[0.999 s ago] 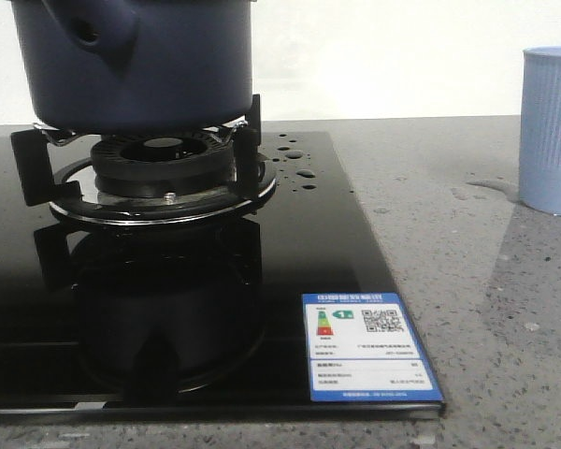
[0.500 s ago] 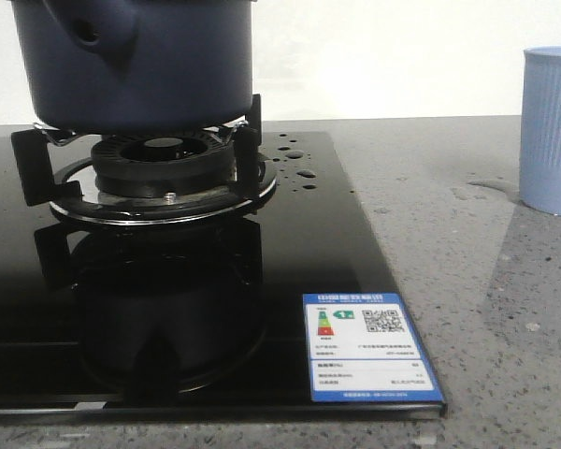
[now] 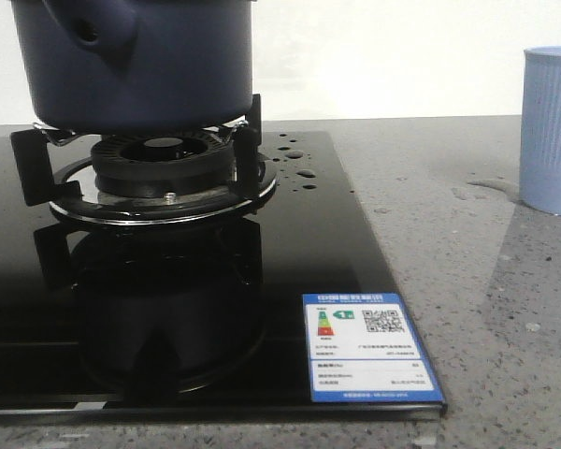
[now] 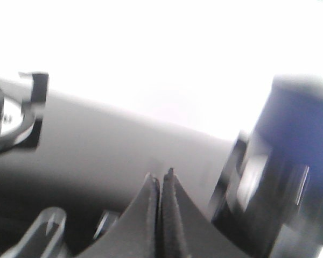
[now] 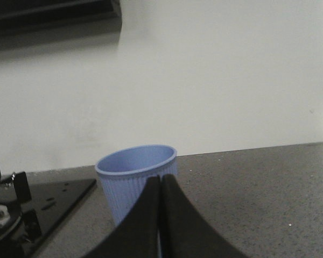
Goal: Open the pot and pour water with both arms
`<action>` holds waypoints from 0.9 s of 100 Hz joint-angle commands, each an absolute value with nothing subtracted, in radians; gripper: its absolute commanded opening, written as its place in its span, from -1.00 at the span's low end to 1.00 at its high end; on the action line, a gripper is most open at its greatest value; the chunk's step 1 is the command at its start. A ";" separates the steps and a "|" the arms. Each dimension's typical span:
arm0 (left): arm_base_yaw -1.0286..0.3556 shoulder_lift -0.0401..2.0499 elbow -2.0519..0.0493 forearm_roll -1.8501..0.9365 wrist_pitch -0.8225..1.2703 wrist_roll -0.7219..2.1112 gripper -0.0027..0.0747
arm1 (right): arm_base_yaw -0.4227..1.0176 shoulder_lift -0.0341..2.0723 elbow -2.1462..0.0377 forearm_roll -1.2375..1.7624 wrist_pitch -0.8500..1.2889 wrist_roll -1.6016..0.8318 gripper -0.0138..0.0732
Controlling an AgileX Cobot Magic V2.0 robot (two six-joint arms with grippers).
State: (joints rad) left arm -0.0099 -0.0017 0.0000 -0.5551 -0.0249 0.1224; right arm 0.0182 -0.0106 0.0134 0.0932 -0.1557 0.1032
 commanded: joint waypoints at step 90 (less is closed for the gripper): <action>-0.083 0.689 -0.586 -1.367 0.997 0.853 -0.98 | 0.014 0.482 -0.616 0.904 0.789 -0.234 -0.85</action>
